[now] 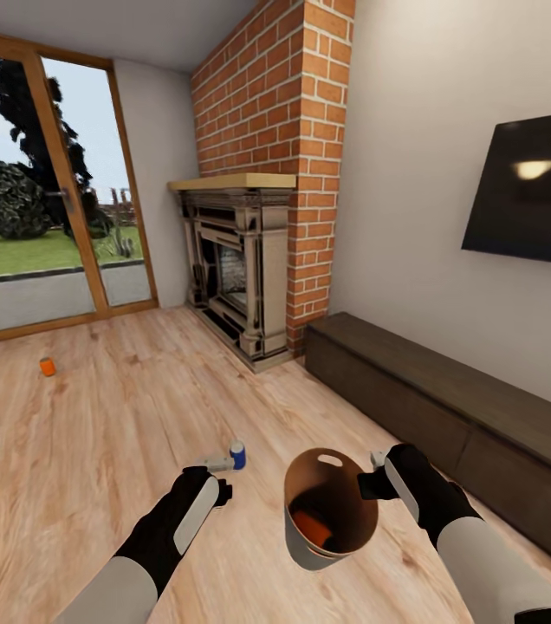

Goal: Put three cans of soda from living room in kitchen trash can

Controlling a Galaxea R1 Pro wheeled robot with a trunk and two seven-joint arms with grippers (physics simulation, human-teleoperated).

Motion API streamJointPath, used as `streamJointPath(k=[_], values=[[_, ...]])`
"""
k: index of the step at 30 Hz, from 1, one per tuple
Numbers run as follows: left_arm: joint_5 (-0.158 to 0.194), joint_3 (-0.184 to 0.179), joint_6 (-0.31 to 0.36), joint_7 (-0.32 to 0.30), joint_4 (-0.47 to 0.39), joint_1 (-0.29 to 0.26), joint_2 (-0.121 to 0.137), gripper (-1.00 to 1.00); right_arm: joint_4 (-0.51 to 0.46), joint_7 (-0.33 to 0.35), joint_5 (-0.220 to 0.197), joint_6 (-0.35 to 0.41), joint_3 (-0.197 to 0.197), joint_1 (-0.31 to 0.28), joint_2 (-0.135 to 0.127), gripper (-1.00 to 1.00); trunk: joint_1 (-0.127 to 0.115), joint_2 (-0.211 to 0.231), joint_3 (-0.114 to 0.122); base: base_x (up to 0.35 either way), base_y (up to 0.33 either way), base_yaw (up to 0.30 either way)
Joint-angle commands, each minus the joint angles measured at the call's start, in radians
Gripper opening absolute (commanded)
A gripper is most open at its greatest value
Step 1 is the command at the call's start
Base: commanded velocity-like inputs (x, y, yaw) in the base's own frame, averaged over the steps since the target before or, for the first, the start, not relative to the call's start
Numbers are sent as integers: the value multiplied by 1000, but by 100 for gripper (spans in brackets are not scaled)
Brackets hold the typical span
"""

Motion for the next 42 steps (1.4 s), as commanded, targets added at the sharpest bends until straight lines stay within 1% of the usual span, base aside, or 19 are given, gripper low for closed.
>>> streamJointPath(k=[1,20,31,42], values=[[0,0,0,0,0,0,0,100,0,4,-19,0,-1,0,0,-100,0,0,0,344,72,-187],[0,0,-2,-1,-3,0,0,100,0,10,-20,0,1,0,0,-100,0,0,1,344,42,-36],[2,0,-2,-2,-3,0,-1,100,0,10,-20,0,1,0,0,-100,0,0,2,305,63,-241],[3,0,-19,-2,-4,0,-1,100,0,10,-20,0,2,0,1,-100,0,0,2,43,9,-282]])
